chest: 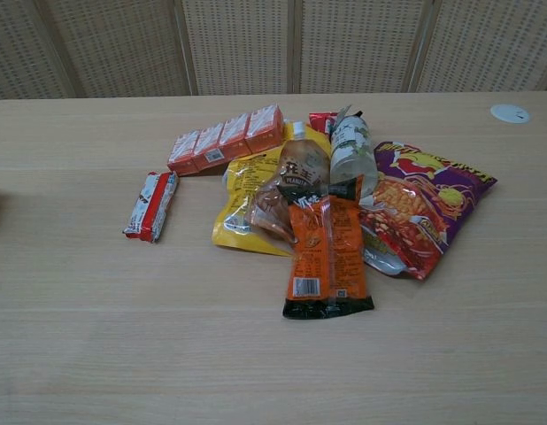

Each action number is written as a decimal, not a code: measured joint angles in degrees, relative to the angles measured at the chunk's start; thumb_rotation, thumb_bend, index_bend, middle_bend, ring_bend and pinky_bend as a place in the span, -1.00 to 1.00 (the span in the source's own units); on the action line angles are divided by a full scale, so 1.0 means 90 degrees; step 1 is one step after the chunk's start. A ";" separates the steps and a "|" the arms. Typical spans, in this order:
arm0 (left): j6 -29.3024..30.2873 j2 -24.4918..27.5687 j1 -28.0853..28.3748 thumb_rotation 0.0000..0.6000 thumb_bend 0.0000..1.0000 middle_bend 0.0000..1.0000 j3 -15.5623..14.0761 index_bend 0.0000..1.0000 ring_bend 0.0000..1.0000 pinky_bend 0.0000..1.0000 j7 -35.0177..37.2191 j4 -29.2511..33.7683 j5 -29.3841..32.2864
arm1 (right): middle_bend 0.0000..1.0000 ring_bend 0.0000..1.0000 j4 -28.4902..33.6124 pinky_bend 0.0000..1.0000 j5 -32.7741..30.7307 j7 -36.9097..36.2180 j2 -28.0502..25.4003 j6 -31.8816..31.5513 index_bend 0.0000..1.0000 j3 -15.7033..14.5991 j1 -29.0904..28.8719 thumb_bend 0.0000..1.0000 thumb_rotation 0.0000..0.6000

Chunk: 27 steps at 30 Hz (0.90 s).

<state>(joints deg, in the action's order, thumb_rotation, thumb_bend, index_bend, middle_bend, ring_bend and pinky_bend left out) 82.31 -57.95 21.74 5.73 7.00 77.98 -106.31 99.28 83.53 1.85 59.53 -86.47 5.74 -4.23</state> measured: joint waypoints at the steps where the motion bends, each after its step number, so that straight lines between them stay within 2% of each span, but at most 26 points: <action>1: -0.0058 -0.0007 0.0188 1.00 -0.99 -1.00 -0.0004 -1.00 -1.00 -1.00 0.0029 -0.0198 -0.0172 | -1.00 -1.00 0.0002 -1.00 -0.0074 0.0122 0.0032 -0.0024 -1.00 0.0030 0.0006 -1.00 1.00; 6: -0.0610 -0.0125 0.1170 1.00 -0.99 -1.00 -0.0158 -1.00 -1.00 -1.00 0.0070 -0.1081 -0.1035 | -1.00 -1.00 -0.0036 -1.00 -0.0388 0.0254 0.0103 -0.0022 -1.00 0.0141 0.0025 -1.00 1.00; 12: -0.1342 -0.0582 0.1986 1.00 -0.99 -1.00 -0.0566 -1.00 -1.00 -1.00 0.0081 -0.1665 -0.1547 | -1.00 -1.00 -0.0141 -1.00 -0.0494 0.0139 0.0118 -0.0002 -1.00 0.0241 0.0010 -1.00 1.00; 27: -0.1942 -0.2204 0.2949 1.00 -0.98 -1.00 -0.1540 -1.00 -1.00 -1.00 0.0251 -0.3599 -0.2008 | -1.00 -1.00 -0.0231 -1.00 -0.0591 -0.0123 0.0094 0.0086 -1.00 0.0304 0.0008 -1.00 1.00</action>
<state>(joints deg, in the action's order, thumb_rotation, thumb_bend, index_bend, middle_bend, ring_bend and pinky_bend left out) 64.83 -77.78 48.28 -8.13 9.25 45.60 -124.38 97.21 78.21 0.74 60.38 -85.70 8.47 -4.16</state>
